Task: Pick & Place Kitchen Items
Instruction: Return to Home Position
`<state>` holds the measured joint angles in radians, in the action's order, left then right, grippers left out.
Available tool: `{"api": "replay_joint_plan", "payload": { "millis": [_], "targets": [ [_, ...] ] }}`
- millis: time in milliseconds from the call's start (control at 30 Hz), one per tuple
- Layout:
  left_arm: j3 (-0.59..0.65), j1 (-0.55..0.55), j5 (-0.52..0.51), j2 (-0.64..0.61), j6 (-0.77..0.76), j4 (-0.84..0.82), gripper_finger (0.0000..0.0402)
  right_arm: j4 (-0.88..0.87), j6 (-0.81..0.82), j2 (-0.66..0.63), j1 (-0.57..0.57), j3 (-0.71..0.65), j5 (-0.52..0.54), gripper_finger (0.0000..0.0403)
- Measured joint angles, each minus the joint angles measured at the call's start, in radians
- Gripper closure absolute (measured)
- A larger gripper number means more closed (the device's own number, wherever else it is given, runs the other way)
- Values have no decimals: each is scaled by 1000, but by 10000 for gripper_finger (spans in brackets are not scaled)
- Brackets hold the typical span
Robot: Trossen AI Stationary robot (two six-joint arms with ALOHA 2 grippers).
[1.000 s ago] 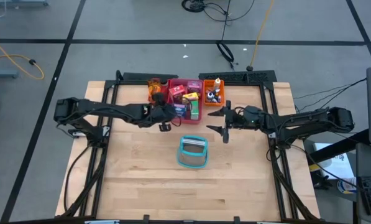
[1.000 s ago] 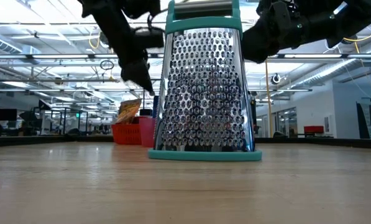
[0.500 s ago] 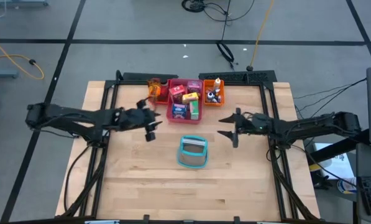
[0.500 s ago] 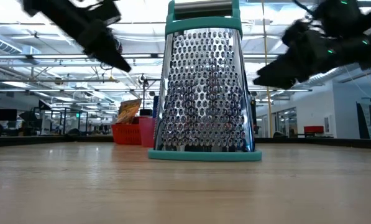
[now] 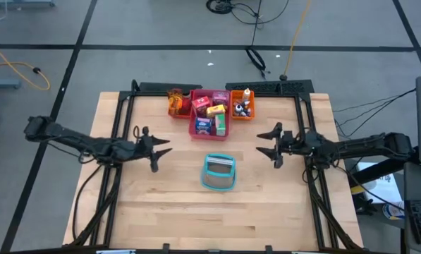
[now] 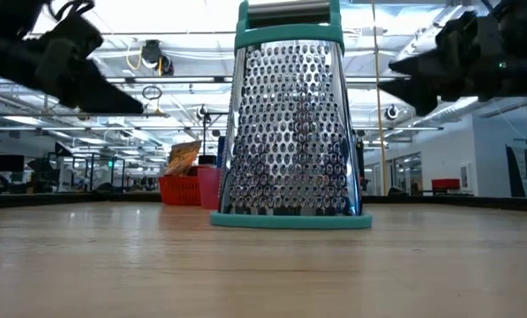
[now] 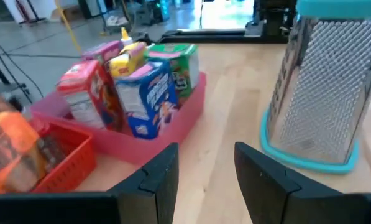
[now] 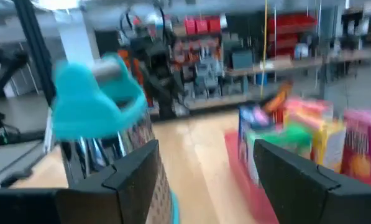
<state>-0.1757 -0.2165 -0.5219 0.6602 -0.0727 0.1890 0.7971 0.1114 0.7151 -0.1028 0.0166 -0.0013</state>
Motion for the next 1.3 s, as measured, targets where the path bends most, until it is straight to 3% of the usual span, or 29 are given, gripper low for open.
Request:
{"api": "replay_joint_plan", "payload": {
  "millis": [267, 433, 700, 867, 1100, 1300],
  "targets": [
    [139, -15, 129, -150, 33, 45, 245, -92, 43, -8, 0, -2, -53, 149],
    [165, -15, 129, -209, -52, -2, 245, -94, -19, -8, 0, -2, -52, 149],
    [165, -15, 121, -216, -15, -69, 245, -91, -26, -8, 0, -3, -52, 149],
    [165, -14, 115, -216, -87, -29, 245, -106, -26, -15, 5, -3, -52, 149],
    [164, -14, 111, -216, -90, 58, 245, -277, -26, -299, -8, -3, -48, 149],
    [164, -14, 111, -216, -88, 52, 245, -300, -26, -526, -10, -3, -52, 149]
  ]
}}
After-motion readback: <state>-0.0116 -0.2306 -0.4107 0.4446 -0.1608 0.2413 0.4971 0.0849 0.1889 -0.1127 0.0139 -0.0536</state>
